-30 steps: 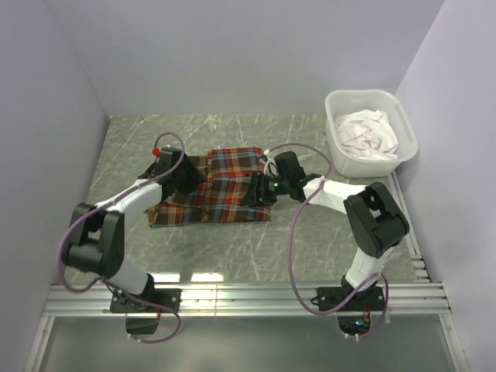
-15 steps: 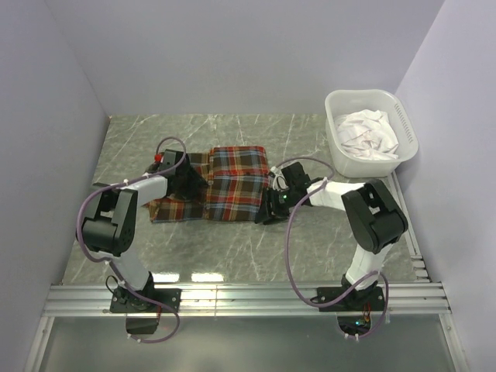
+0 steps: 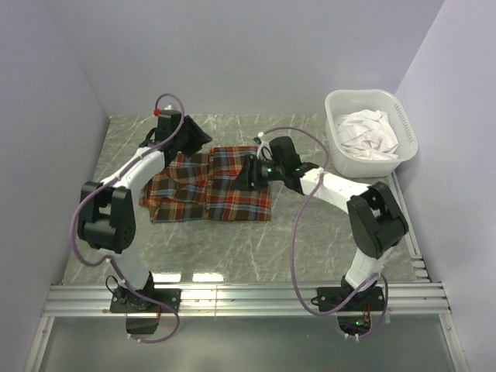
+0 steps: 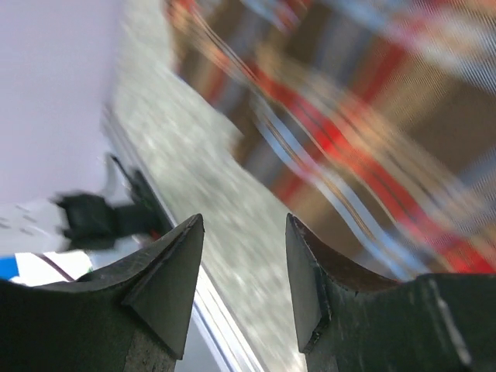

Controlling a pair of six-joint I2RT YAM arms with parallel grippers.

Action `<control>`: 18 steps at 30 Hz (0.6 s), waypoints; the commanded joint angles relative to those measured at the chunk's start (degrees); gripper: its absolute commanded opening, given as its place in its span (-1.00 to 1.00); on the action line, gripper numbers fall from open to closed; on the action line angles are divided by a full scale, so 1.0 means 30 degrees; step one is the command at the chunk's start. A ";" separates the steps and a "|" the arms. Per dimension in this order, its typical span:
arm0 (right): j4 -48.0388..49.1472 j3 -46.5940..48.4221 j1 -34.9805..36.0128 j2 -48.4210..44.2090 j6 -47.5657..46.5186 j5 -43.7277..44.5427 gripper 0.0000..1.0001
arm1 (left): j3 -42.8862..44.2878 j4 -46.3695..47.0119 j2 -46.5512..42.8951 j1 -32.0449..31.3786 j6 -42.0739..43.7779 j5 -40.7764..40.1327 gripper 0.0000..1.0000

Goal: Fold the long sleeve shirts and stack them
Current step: Fold the shirt

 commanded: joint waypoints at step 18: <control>0.3286 0.0953 0.2036 0.6628 0.1246 -0.0815 0.08 | 0.7059 0.1656 0.9937 -0.0474 0.3335 0.2954 -0.12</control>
